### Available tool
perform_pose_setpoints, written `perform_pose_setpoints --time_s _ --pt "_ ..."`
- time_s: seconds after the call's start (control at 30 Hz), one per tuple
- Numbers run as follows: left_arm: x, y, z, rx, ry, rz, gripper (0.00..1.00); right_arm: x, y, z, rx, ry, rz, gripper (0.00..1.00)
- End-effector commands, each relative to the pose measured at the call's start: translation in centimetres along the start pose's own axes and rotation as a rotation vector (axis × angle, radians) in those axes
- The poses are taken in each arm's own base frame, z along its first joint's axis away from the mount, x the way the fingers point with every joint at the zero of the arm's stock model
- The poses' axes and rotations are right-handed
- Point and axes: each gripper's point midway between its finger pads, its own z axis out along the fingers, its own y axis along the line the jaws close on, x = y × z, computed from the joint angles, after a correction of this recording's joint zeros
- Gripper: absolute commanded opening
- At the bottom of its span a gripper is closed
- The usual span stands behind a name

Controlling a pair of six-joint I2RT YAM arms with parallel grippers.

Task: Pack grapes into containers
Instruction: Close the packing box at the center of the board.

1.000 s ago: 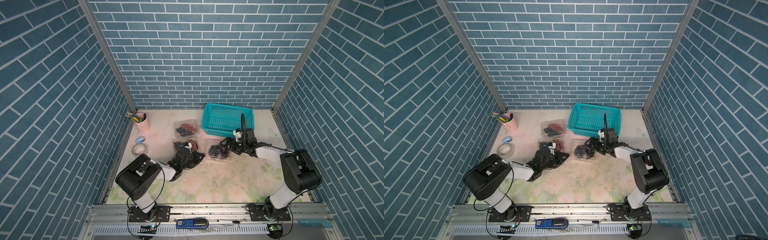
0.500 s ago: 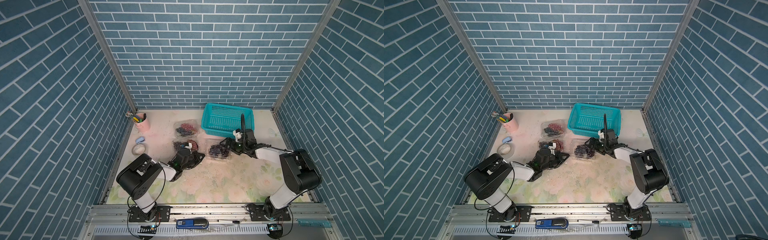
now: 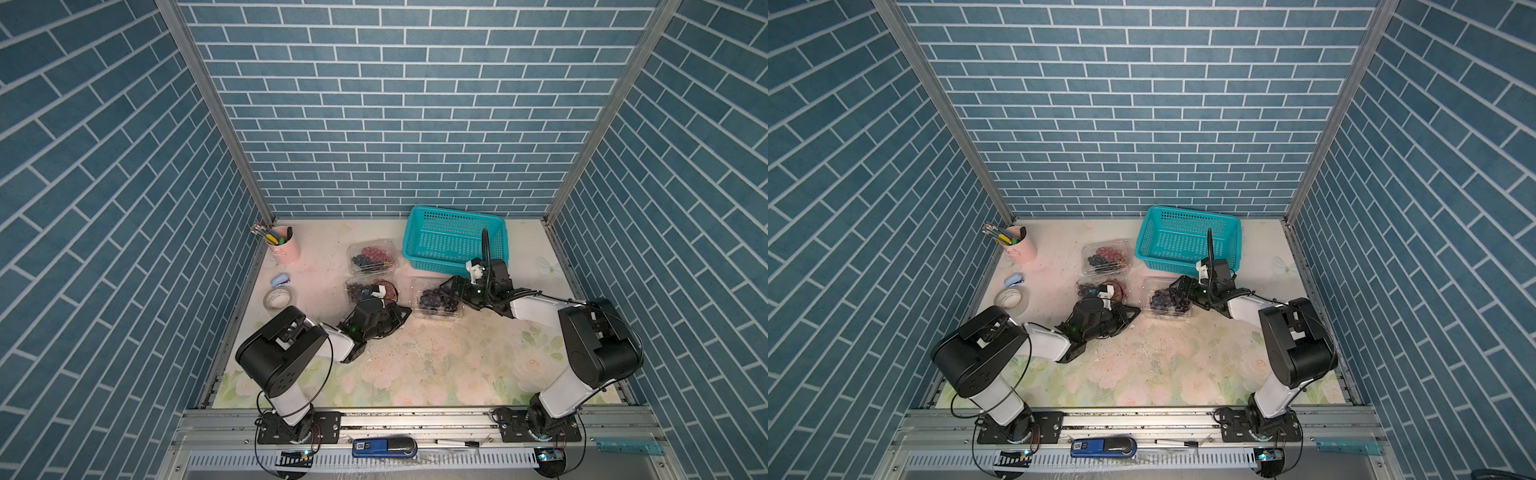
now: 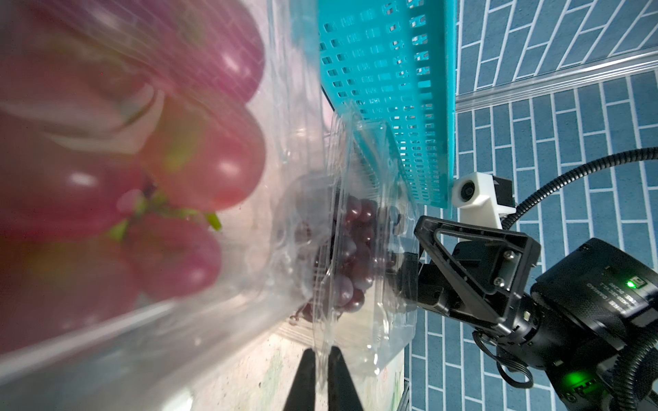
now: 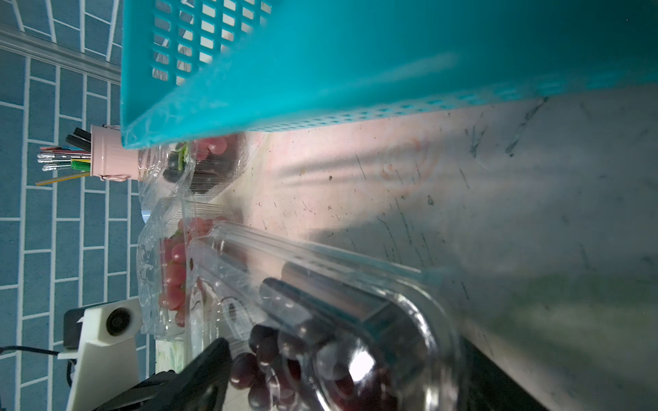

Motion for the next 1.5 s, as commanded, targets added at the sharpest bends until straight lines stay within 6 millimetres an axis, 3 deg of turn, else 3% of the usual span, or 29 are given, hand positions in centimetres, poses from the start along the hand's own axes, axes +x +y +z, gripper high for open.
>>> perform_pose_setpoints --time_s 0.0,0.4,0.73,1.1,1.23,1.47 --pt "1.1 1.5 0.5 -0.058 0.033 0.007 0.1 2.3 -0.9 0.3 0.025 0.068 0.091 0.95" --pt "1.1 1.3 0.6 -0.064 0.035 0.028 0.04 2.4 -0.9 0.2 0.023 0.07 0.093 0.95" --pt "0.0 0.3 -1.9 -0.155 0.016 0.148 0.36 1.1 0.3 -1.4 0.047 0.039 0.028 0.96" --pt "-2.1 -1.2 -5.4 -0.223 -0.034 0.259 0.51 -1.7 0.5 -5.3 0.106 -0.043 -0.029 0.98" --pt "-1.8 -1.3 -4.9 -0.202 -0.017 0.243 0.52 -2.0 0.4 -5.4 0.109 -0.046 -0.033 0.98" --pt "0.6 -0.3 -2.2 -0.128 0.046 0.151 0.47 -2.4 0.7 -3.3 0.059 -0.021 -0.008 0.98"
